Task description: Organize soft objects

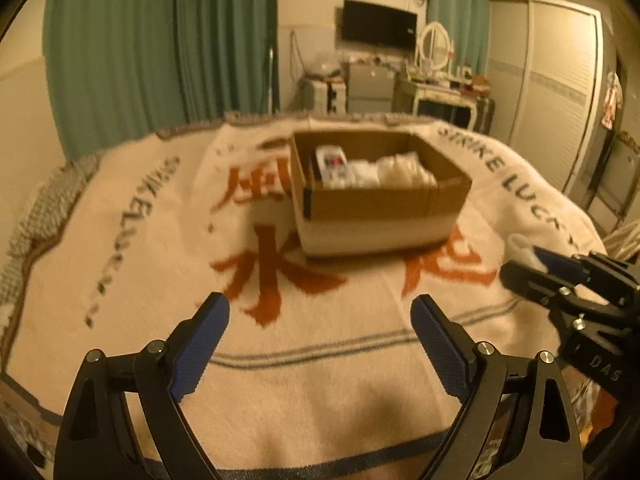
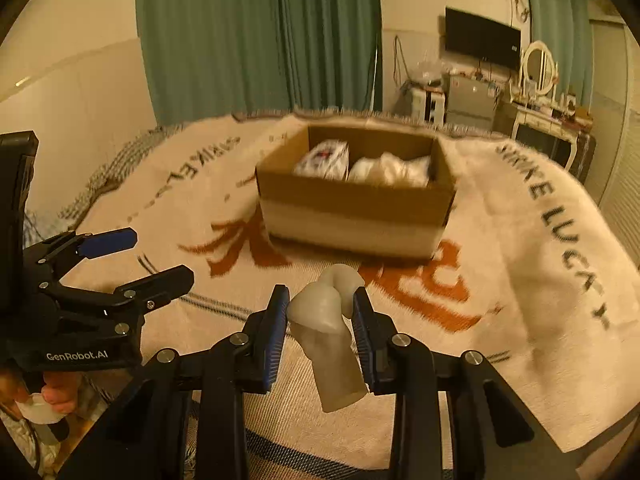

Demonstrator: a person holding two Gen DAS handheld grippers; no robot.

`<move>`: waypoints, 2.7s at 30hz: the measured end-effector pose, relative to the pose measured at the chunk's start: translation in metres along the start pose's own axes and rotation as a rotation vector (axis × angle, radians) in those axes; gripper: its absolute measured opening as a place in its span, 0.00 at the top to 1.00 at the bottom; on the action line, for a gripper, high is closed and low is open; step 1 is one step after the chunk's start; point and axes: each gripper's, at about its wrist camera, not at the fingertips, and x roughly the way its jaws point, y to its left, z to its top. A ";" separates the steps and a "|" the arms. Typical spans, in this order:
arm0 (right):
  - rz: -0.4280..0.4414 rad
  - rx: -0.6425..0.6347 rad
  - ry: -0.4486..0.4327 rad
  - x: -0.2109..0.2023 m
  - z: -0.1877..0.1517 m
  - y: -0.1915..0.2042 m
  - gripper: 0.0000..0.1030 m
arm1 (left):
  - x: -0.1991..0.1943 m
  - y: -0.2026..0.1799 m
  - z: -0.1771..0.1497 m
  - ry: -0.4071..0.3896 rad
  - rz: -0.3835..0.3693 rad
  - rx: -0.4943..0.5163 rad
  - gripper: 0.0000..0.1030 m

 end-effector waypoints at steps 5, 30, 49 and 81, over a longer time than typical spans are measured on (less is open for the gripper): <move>-0.013 -0.032 -0.077 -0.016 0.038 -0.011 0.70 | -0.007 -0.004 0.033 -0.065 0.031 0.008 0.09; 0.038 0.033 -0.164 0.115 0.224 -0.094 0.69 | 0.130 -0.005 0.180 -0.210 0.077 0.067 0.09; -0.006 0.100 -0.028 0.158 0.206 -0.118 0.53 | 0.134 -0.011 0.173 -0.151 0.097 0.062 0.09; -0.048 0.039 -0.429 -0.113 0.096 -0.045 0.00 | -0.115 -0.002 0.069 -0.531 0.121 -0.076 0.02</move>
